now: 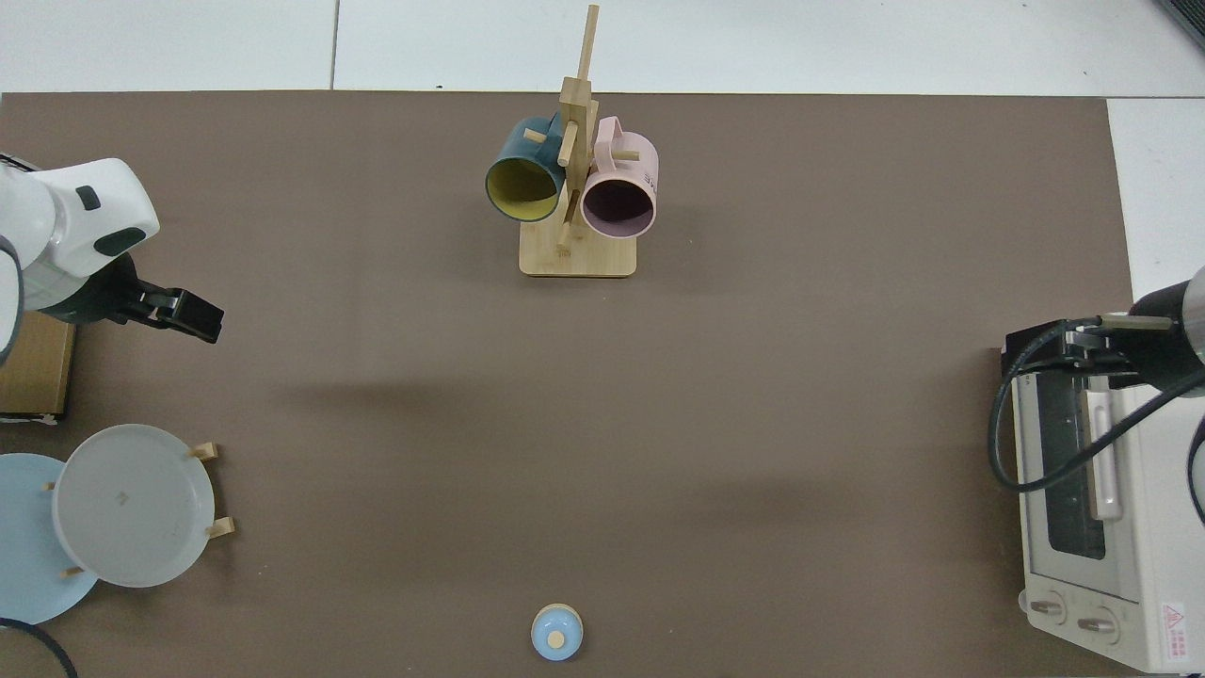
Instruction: Put markers into pen holder
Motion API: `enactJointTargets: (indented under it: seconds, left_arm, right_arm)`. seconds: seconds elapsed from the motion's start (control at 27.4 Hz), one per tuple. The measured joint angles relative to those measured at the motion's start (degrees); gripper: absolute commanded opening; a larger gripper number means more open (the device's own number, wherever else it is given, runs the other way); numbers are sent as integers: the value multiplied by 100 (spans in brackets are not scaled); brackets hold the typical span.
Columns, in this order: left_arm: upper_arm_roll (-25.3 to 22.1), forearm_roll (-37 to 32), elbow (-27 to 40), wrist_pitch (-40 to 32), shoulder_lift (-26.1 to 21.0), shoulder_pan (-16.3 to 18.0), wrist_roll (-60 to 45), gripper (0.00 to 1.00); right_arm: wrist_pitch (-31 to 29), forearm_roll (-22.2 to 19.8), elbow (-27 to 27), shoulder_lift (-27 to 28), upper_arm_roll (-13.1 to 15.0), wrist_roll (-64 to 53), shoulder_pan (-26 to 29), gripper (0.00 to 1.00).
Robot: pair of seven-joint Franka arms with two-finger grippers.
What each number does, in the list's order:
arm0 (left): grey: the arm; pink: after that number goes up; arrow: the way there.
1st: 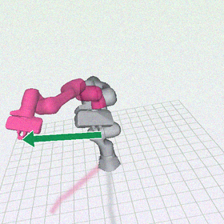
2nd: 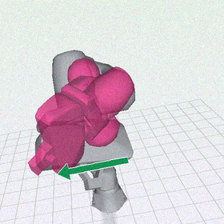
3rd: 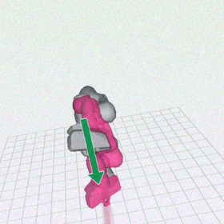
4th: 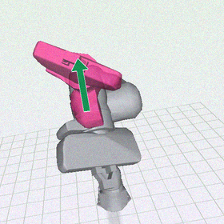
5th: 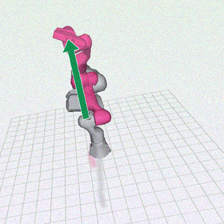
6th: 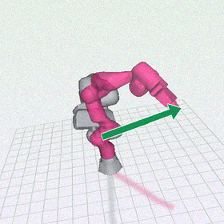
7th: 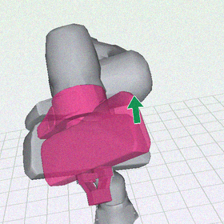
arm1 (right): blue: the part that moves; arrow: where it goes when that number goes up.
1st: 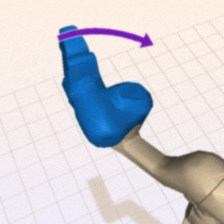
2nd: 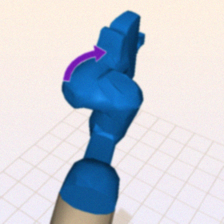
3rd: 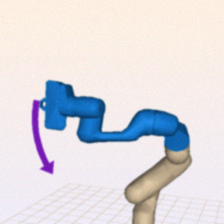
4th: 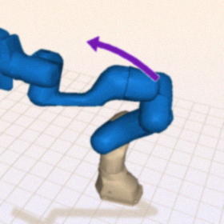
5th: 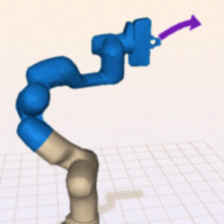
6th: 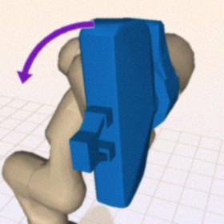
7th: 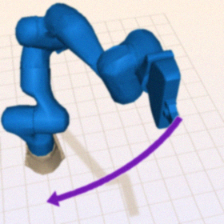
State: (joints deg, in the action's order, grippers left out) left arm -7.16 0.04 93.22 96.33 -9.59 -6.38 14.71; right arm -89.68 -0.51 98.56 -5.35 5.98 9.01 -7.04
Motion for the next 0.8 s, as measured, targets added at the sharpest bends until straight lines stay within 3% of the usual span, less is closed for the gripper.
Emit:
enactJointTargets:
  seconds: [0.44,0.8]
  left_arm:
    - [7,149,-174,210,79,98,-226,100]
    - [480,120,-208,-469,737,66,-1279,100]
  right_arm:
    - [0,0,0,0,0,0,0,100]
    - [0,0,0,0,0,0,0,100]
